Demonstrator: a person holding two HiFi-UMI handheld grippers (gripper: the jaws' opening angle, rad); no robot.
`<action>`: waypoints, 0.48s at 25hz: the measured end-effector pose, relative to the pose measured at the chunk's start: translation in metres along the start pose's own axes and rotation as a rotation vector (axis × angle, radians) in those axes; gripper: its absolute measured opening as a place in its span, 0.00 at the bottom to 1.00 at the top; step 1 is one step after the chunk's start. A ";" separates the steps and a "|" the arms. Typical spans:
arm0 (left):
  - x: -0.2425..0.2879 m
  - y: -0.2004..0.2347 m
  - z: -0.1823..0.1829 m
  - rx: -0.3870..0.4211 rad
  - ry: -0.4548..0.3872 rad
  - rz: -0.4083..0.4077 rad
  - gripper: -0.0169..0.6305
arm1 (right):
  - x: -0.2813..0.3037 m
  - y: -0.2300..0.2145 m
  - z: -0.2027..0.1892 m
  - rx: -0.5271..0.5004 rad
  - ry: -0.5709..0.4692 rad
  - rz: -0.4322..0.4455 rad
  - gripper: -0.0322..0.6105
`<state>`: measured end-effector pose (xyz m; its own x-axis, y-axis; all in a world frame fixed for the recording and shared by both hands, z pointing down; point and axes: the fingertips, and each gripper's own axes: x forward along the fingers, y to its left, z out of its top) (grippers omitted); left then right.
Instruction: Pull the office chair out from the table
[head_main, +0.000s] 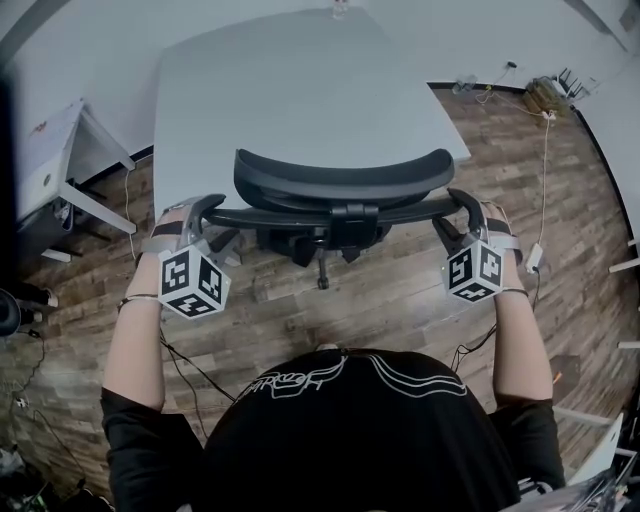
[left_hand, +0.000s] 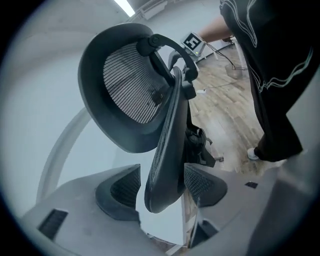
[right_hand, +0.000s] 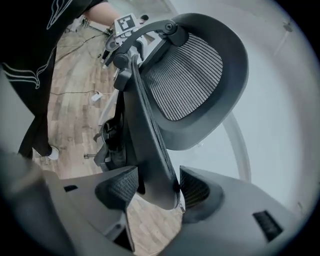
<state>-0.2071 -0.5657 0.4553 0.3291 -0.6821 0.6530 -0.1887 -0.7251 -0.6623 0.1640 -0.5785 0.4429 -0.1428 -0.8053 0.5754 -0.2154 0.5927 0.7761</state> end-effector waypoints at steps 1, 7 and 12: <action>0.003 -0.001 0.000 0.025 0.010 -0.004 0.44 | 0.002 0.000 0.000 -0.002 0.001 -0.007 0.48; 0.009 -0.004 -0.002 0.090 0.029 -0.015 0.32 | 0.004 -0.003 0.002 -0.001 -0.015 -0.043 0.44; 0.011 -0.004 -0.003 0.130 0.062 -0.033 0.30 | 0.004 -0.004 0.001 -0.013 0.001 -0.039 0.43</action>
<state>-0.2058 -0.5704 0.4659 0.2744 -0.6656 0.6941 -0.0557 -0.7316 -0.6795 0.1631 -0.5841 0.4419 -0.1334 -0.8278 0.5449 -0.2082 0.5609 0.8013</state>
